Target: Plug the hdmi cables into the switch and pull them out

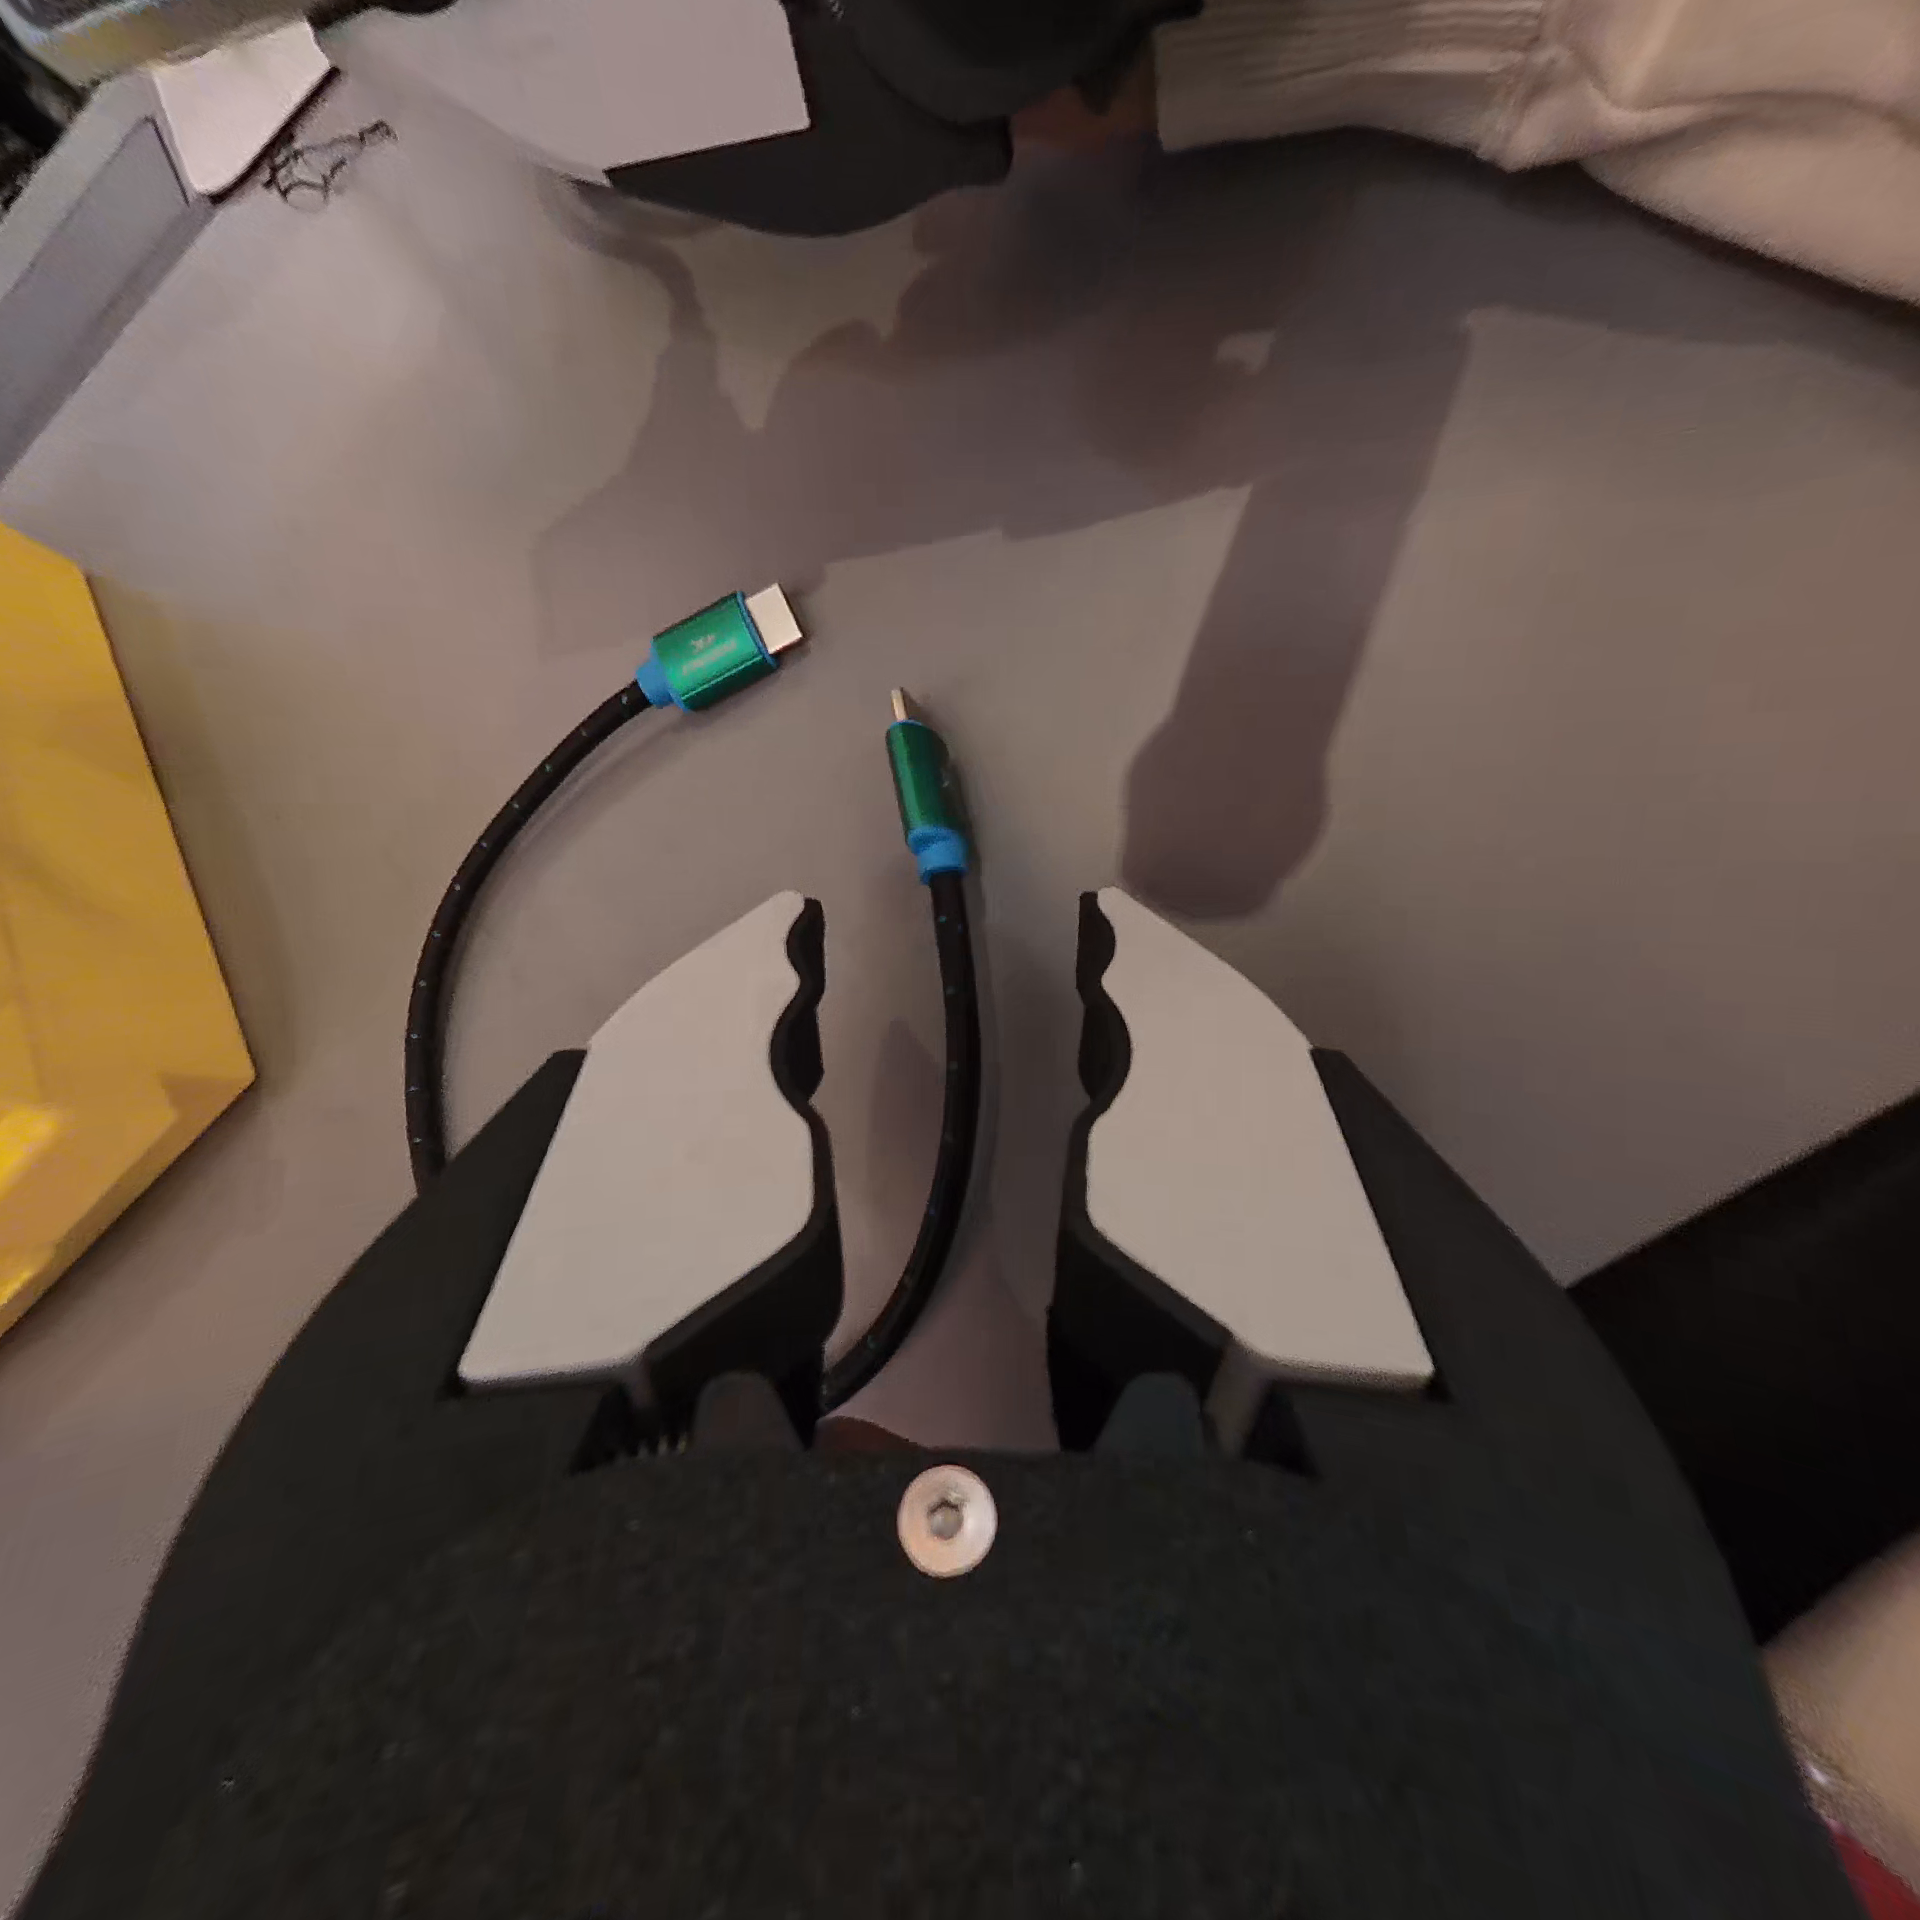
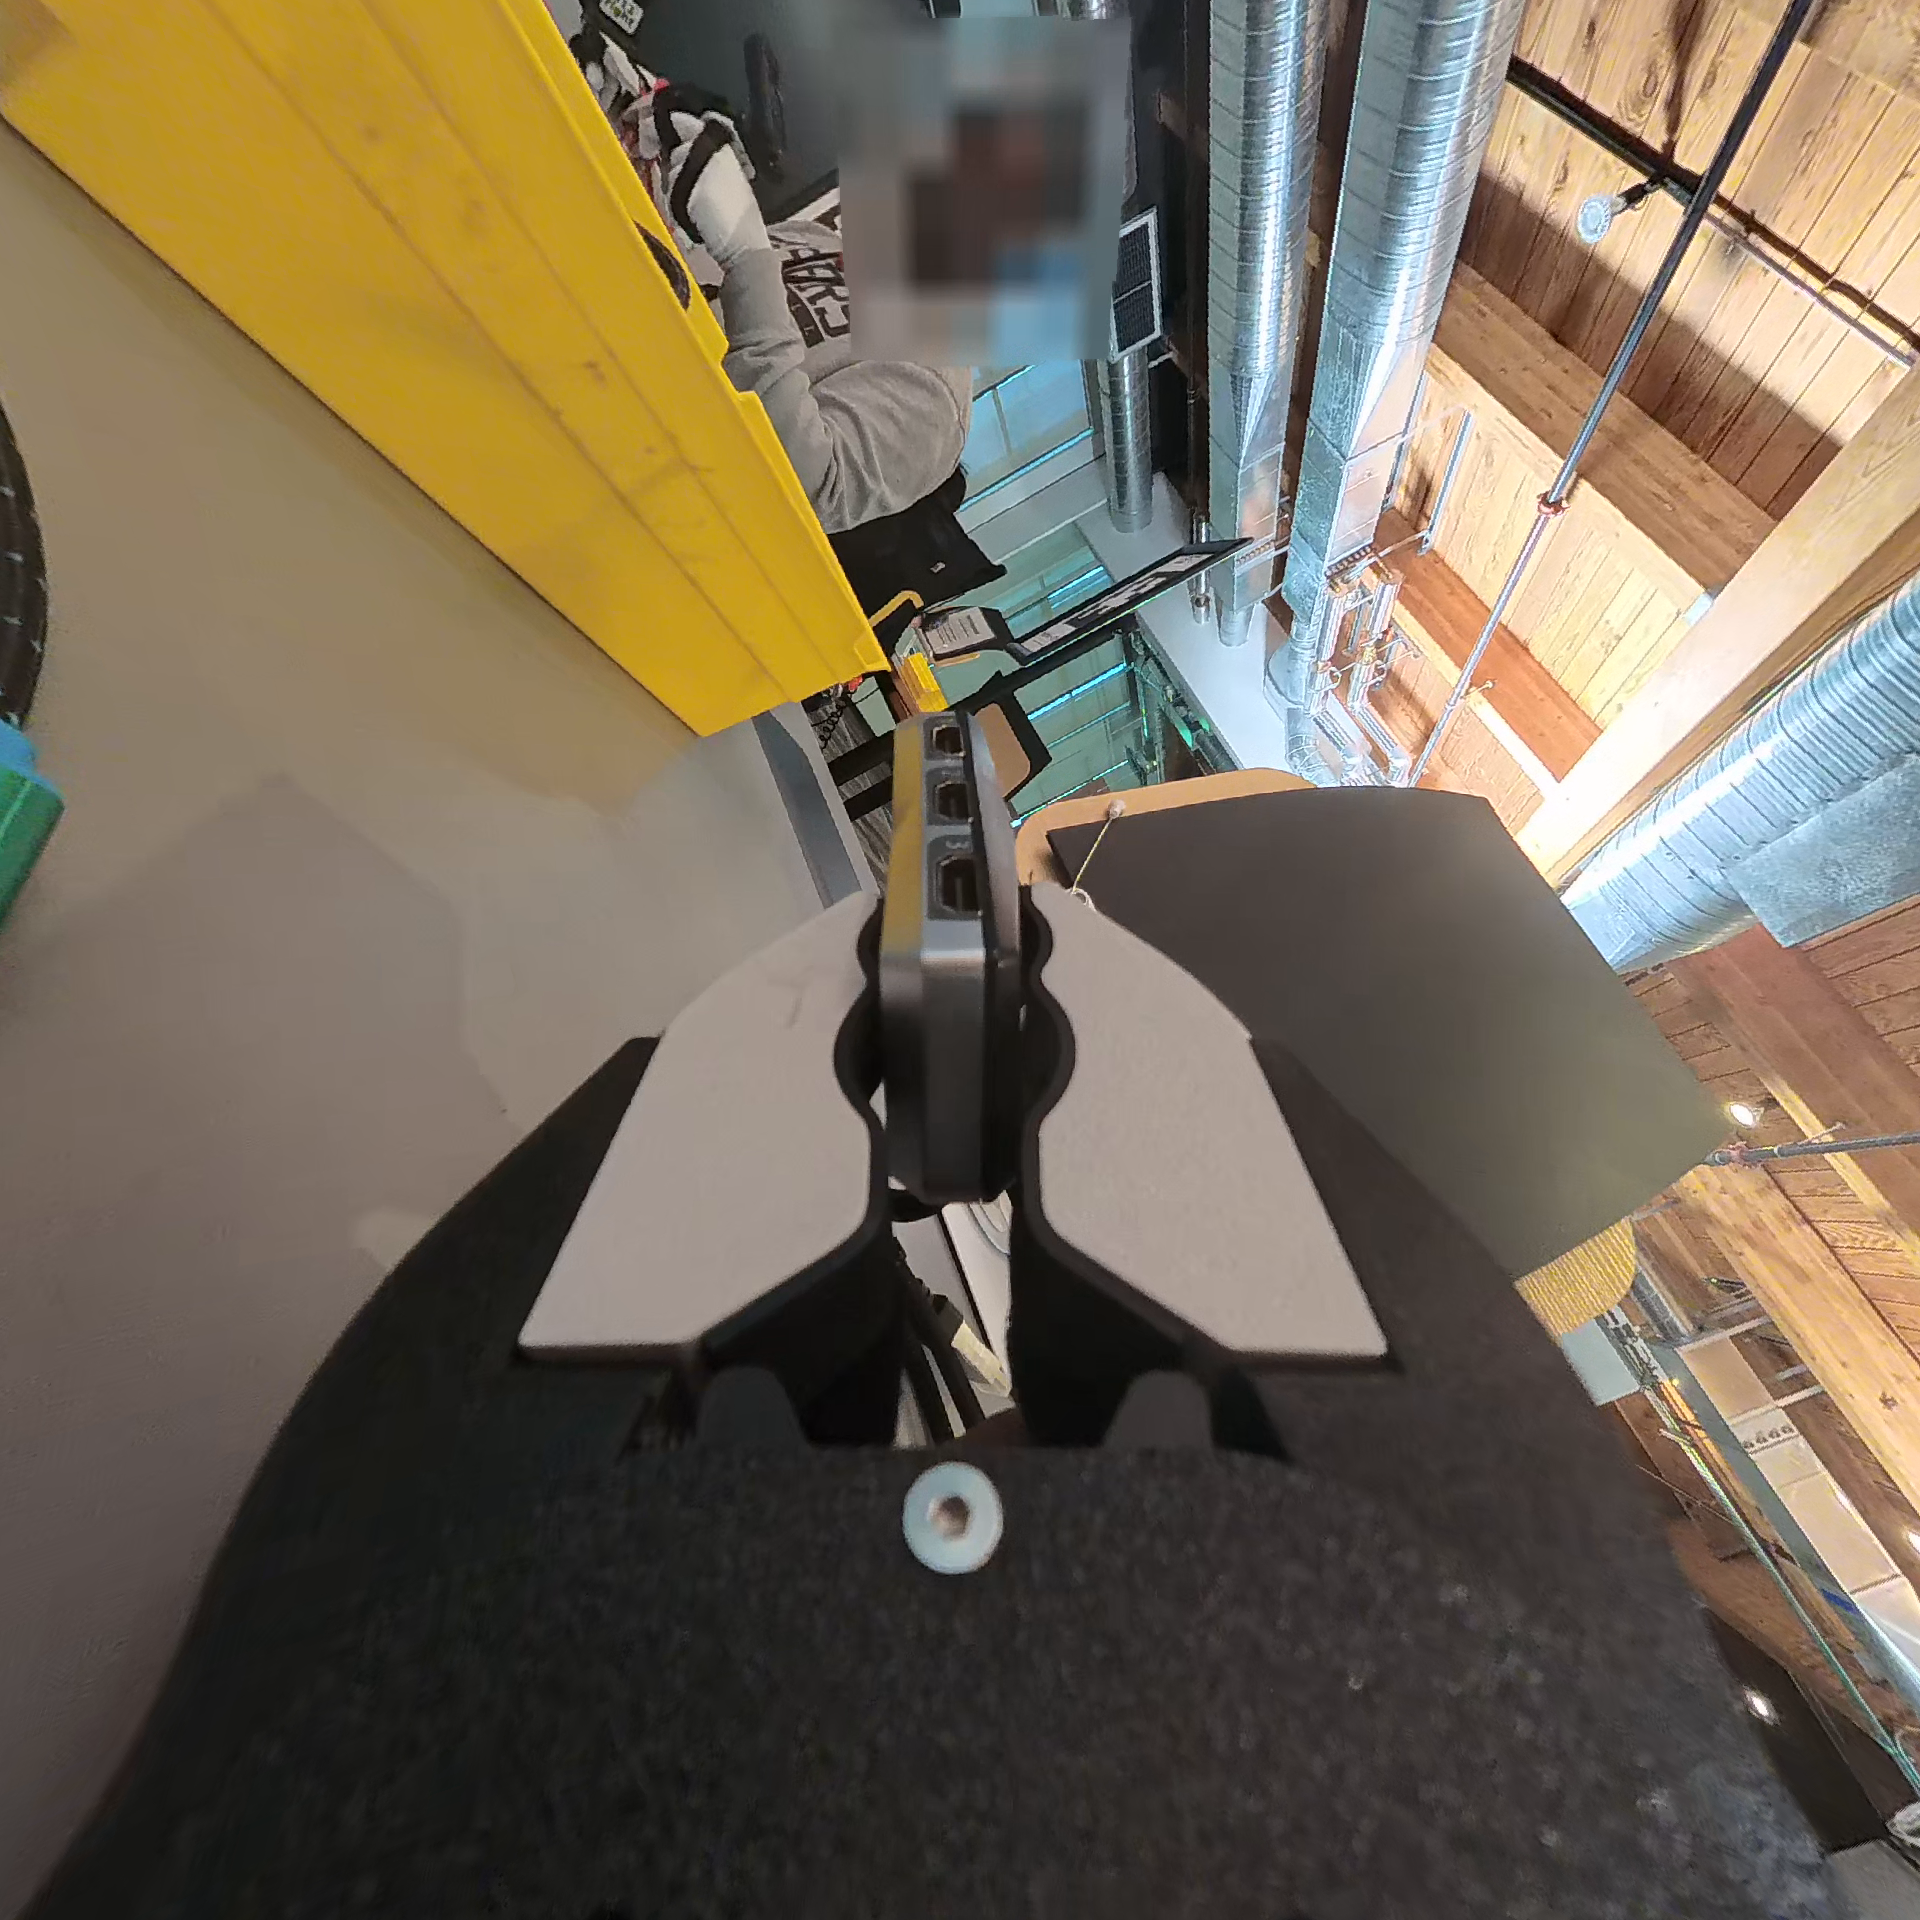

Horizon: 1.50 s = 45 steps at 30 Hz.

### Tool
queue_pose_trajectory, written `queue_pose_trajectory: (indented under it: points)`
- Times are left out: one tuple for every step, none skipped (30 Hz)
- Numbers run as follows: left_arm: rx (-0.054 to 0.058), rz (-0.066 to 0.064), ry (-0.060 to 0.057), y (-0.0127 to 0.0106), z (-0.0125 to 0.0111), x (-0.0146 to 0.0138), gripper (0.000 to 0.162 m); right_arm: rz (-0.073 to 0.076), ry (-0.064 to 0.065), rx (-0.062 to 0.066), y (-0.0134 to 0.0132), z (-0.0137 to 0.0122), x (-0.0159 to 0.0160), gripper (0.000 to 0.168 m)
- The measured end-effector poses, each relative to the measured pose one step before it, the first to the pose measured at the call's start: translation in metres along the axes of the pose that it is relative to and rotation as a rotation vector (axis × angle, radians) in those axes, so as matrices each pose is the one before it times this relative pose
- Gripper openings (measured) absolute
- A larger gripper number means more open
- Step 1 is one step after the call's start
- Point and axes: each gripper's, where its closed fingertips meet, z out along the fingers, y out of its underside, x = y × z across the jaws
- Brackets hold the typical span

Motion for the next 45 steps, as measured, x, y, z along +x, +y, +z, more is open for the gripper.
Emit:
queue_pose_trajectory:
  points:
    - [-0.009, -0.0091, -0.007, -0.00061, 0.00244, -0.00055, 0.045, -0.0002, -0.0001, 0.0003, -0.00012, 0.00007, -0.00005, 0.022]
    - [-0.006, -0.0106, 0.004, -0.00042, 0.00242, 0.00093, 0.044, 0.0, -0.0015, 0.0005, -0.00003, 0.00002, -0.00029, 0.022]
    - [-0.007, -0.0117, 0.0073, 0.00021, 0.0028, 0.00125, 0.043, -0.0005, -0.0015, 0.0005, -0.0001, -0.00004, -0.00039, 0.022]
    - [-0.0125, -0.0117, 0.0057, 0.00172, 0.00358, 0.00088, 0.043, -0.0009, -0.0009, 0.0002, -0.00019, 0.00001, -0.00025, 0.022]
    - [-0.019, -0.012, 0.0119, 0.00312, 0.00454, 0.00126, 0.042, -0.0001, -0.0016, 0.0004, -0.00001, 0.00002, -0.00029, 0.022]
    - [-0.0105, -0.0177, 0.0222, 0.00212, 0.00444, 0.0021, 0.039, -0.0004, -0.0001, 0.0001, -0.00009, -0.00005, -0.00013, 0.022]
    - [0.0005, -0.0225, 0.0226, 0.00049, 0.0034, 0.0008, 0.023, 0.0008, -0.0005, 0.0002, 0.00005, -0.00003, -0.00007, 0.022]
    - [0.0031, -0.0212, 0.0259, -0.00031, 0.00244, -0.0001, 0.01, 0.0006, -0.0001, 0.0004, -0.00015, -0.00004, 0.00002, 0.022]
    - [-0.0013, -0.0298, 0.0367, -0.0009, 0.00112, 0.00015, 0.009, 0.0008, 0.0, 0.0005, 0.00004, -0.00015, 0.00002, 0.022]
    - [-0.0097, -0.0503, 0.0444, -0.00054, -0.00023, -0.00004, 0.009, 0.0009, 0.0003, 0.0001, 0.00002, -0.00003, 0.00011, 0.022]
    - [-0.0006, -0.0658, 0.0522, -0.00139, -0.00112, -0.0001, 0.009, 0.001, 0.0, 0.0002, -0.00004, -0.00011, 0.00006, 0.022]
    - [0.0093, -0.0675, 0.057, -0.00214, -0.00149, -0.00018, 0.009, 0.0004, 0.0001, 0.0006, -0.00005, -0.00009, 0.00002, 0.021]
    - [0.0089, -0.0607, 0.0516, -0.00191, -0.0019, -0.00129, 0.009, 0.0006, 0.001, 0.0007, -0.00008, -0.0002, 0.00025, 0.022]
    - [0.009, -0.0522, 0.0361, -0.00231, -0.00259, -0.00296, 0.008, 0.0014, 0.0015, 0.0014, -0.00021, -0.00014, 0.00034, 0.022]
    - [0.0162, -0.0414, 0.0323, -0.00379, -0.00357, -0.00278, 0.008, 0.0024, 0.0011, 0.0026, -0.00039, -0.00017, 0.00035, 0.022]
    - [0.0212, -0.0305, 0.0402, -0.00527, -0.00453, -0.00058, 0.008, 0.0023, 0.0024, 0.0038, -0.00053, -0.00034, 0.00069, 0.022]
    - [0.02, -0.0272, 0.0406, -0.00609, -0.00524, 0.00066, 0.008, 0.0031, 0.0039, 0.0065, -0.00106, -0.00053, 0.00092, 0.022]
    - [0.0208, -0.0304, 0.0381, -0.00753, -0.00584, 0.00097, 0.008, 0.0042, 0.003, 0.0077, -0.00128, -0.00065, 0.00085, 0.022]
    - [0.0195, -0.0329, 0.0479, -0.00845, -0.00602, 0.00258, 0.008, 0.0018, 0.005, 0.0073, -0.00127, -0.00074, 0.00105, 0.022]
    - [0.0186, -0.0366, 0.06, -0.00962, -0.00583, 0.00457, 0.008, 0.0006, 0.0077, 0.0102, -0.00187, -0.00098, 0.00135, 0.022]
    - [0.0215, -0.0427, 0.0586, -0.01099, -0.00582, 0.00511, 0.008, 0.0011, 0.0075, 0.0113, -0.00205, -0.0009, 0.00153, 0.022]
    - [0.0192, -0.0434, 0.0554, -0.01143, -0.00519, 0.00521, 0.008, 0.0004, 0.008, 0.009, -0.00202, -0.00088, 0.00138, 0.022]
    - [0.0146, -0.0406, 0.0564, -0.01105, -0.00399, 0.00593, 0.008, -0.0005, 0.008, 0.0063, -0.00164, -0.0006, 0.00125, 0.022]
    - [0.0139, -0.0386, 0.0544, -0.01066, -0.00289, 0.00621, 0.008, -0.002, 0.0063, 0.0045, -0.00126, -0.00043, 0.0008, 0.022]
    - [0.0131, -0.0364, 0.052, -0.01001, -0.00166, 0.00603, 0.008, -0.004, 0.0049, 0.0002, -0.00056, -0.00021, 0.00048, 0.022]
    - [0.0082, -0.0385, 0.049, -0.00842, -0.00013, 0.00552, 0.008, -0.0055, 0.0045, 0.0011, -0.00059, -0.0002, 0.00035, 0.022]
    - [0.0011, -0.0438, 0.0477, -0.00641, 0.00122, 0.00496, 0.008, -0.0072, 0.0068, 0.0011, -0.00046, -0.00016, 0.0006, 0.022]
    - [-0.0023, -0.0479, 0.0489, -0.00486, 0.00231, 0.0046, 0.008, -0.0035, 0.0036, 0.0009, -0.00029, -0.00006, 0.00043, 0.022]
    - [-0.004, -0.0469, 0.0415, -0.00379, 0.00294, 0.0031, 0.008, -0.0026, 0.004, -0.0008, 0.00004, -0.00001, 0.00044, 0.022]
    - [-0.0038, -0.0391, 0.0219, -0.00314, 0.00322, 0.0001, 0.008, -0.004, 0.0067, -0.0042, 0.00046, 0.00011, 0.00088, 0.022]
    - [-0.0077, -0.0244, 0.0027, -0.00222, 0.00329, -0.00242, 0.008, -0.0007, 0.0031, -0.0016, 0.00019, 0.00013, 0.00049, 0.022]
    - [-0.0096, -0.0131, -0.0023, -0.00165, 0.00323, -0.00275, 0.008, 0.0006, 0.0001, 0.0011, -0.00008, -0.00008, -0.00007, 0.022]
    - [-0.0076, -0.0135, 0.002, -0.00151, 0.0028, -0.00216, 0.008, -0.0032, -0.0011, 0.0019, -0.00025, -0.00009, -0.00031, 0.022]
    - [-0.0098, -0.0189, 0.004, -0.00111, 0.0021, -0.00195, 0.008, -0.0064, 0.001, 0.0006, -0.00019, -0.00011, -0.00022, 0.022]
    - [-0.0097, -0.0247, 0.0018, -0.001, 0.00135, -0.00227, 0.008, -0.0032, -0.0012, 0.0009, -0.00035, -0.00002, -0.00047, 0.022]
    - [-0.0091, -0.0266, 0.0027, -0.00112, 0.00046, -0.00199, 0.008, -0.0027, -0.0001, 0.0012, -0.00032, -0.00005, -0.00033, 0.022]
    - [-0.0124, -0.0239, 0.0079, -0.00075, 0.00033, -0.00098, 0.008, -0.0031, 0.0004, 0.0008, -0.00029, 0.00006, -0.00005, 0.022]
    - [-0.0105, -0.0209, 0.0075, -0.00085, 0.00012, -0.00037, 0.008, -0.0021, -0.0001, 0.0007, -0.00009, -0.00006, -0.00017, 0.022]
    - [-0.0031, -0.0112, 0.0045, -0.0015, -0.00005, 0.00009, 0.008, -0.0019, -0.0005, 0.0007, -0.00017, -0.00002, -0.00029, 0.022]
    - [-0.0099, -0.0001, -0.0028, -0.00028, 0.00031, 0.00003, 0.008, -0.0009, -0.0019, 0.0006, -0.00007, 0.00004, -0.0004, 0.022]
    - [-0.012, -0.0007, -0.004, 0.00034, 0.00039, 0.00003, 0.008, -0.0015, -0.001, 0.0006, -0.00014, 0.00009, -0.0003, 0.022]
    - [-0.0059, -0.0049, 0.0027, -0.0003, 0.0004, 0.00075, 0.008, -0.0018, -0.0009, 0.0004, -0.00015, 0.0001, -0.00039, 0.022]
    - [-0.0098, -0.0079, 0.0027, 0.00036, 0.00065, 0.00028, 0.008, -0.0013, -0.0029, 0.0008, -0.00022, 0.00001, -0.00056, 0.022]
    - [-0.0092, -0.0144, -0.0015, 0.00041, 0.00081, -0.00119, 0.008, -0.0033, -0.0013, 0.0001, -0.00024, 0.00004, -0.00061, 0.022]
    - [-0.0038, -0.0165, 0.0029, -0.00033, 0.00067, -0.00108, 0.008, -0.0027, -0.0006, 0.001, -0.00047, -0.00006, -0.00034, 0.022]
